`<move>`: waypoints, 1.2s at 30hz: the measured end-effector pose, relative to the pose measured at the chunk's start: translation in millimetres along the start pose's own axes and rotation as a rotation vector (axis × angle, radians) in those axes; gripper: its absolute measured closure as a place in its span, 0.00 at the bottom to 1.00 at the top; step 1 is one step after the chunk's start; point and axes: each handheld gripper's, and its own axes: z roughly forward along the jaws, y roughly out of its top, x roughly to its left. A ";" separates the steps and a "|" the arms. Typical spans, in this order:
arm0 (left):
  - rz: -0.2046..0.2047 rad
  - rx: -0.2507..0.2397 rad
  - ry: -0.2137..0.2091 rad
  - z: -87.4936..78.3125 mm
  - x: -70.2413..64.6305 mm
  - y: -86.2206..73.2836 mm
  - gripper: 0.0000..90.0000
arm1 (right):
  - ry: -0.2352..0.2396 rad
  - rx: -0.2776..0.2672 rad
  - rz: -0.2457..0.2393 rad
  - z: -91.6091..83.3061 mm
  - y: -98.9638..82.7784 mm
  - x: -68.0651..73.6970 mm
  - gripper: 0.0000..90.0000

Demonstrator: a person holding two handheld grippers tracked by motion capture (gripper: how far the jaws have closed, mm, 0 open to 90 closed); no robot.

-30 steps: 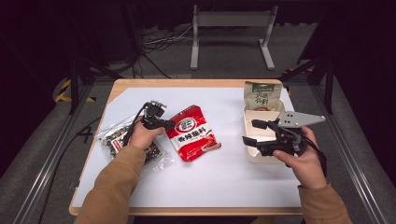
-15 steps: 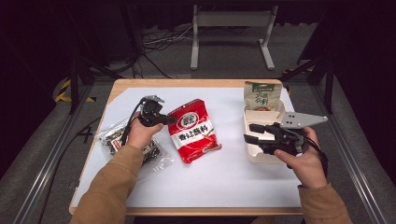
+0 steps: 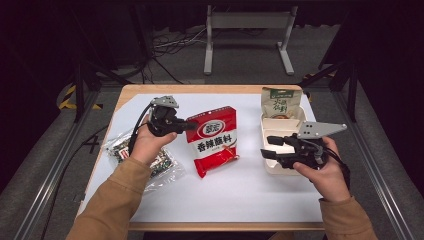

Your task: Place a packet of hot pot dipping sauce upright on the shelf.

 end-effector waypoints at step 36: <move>0.284 -0.011 -0.255 -31.2 -92.5 41.0 0.99 | 0.067 0.096 -0.069 42.2 -36.7 -3.9 0.33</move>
